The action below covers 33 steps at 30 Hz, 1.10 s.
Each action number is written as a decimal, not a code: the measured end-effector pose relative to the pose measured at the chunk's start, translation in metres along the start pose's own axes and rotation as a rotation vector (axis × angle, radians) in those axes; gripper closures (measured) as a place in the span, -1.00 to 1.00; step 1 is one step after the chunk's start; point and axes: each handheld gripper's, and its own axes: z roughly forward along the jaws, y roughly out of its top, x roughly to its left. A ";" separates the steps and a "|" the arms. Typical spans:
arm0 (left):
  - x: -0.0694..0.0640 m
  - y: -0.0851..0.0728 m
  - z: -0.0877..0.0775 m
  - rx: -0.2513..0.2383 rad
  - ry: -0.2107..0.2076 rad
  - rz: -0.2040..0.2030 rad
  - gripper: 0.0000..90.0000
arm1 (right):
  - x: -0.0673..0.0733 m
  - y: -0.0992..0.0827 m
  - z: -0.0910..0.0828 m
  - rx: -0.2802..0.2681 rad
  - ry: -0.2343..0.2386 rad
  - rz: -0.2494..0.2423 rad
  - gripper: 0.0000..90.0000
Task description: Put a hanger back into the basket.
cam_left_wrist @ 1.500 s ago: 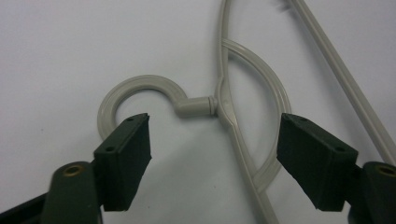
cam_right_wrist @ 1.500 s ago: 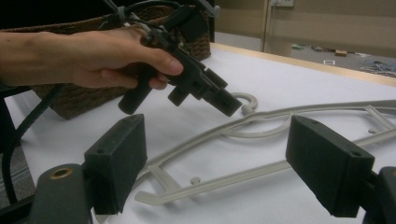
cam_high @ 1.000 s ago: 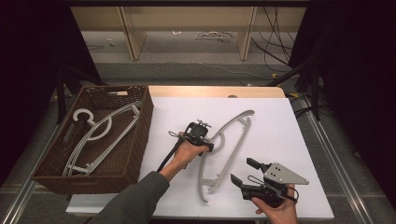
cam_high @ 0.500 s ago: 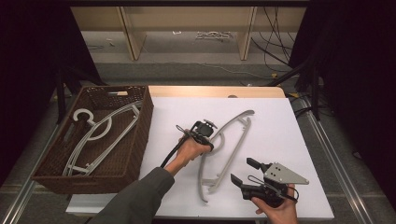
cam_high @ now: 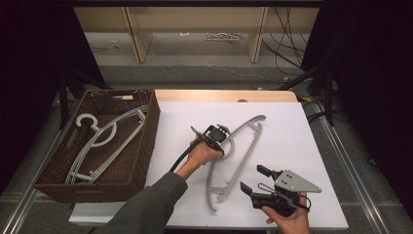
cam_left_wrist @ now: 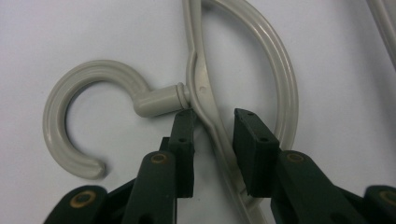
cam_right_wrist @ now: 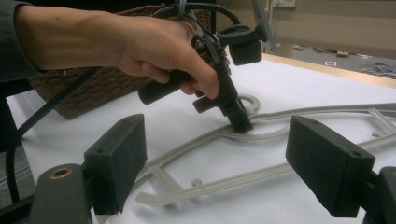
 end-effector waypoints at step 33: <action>0.013 0.008 0.001 -0.036 -0.040 0.032 0.82 | -0.001 0.000 -0.001 0.001 -0.002 -0.001 -0.52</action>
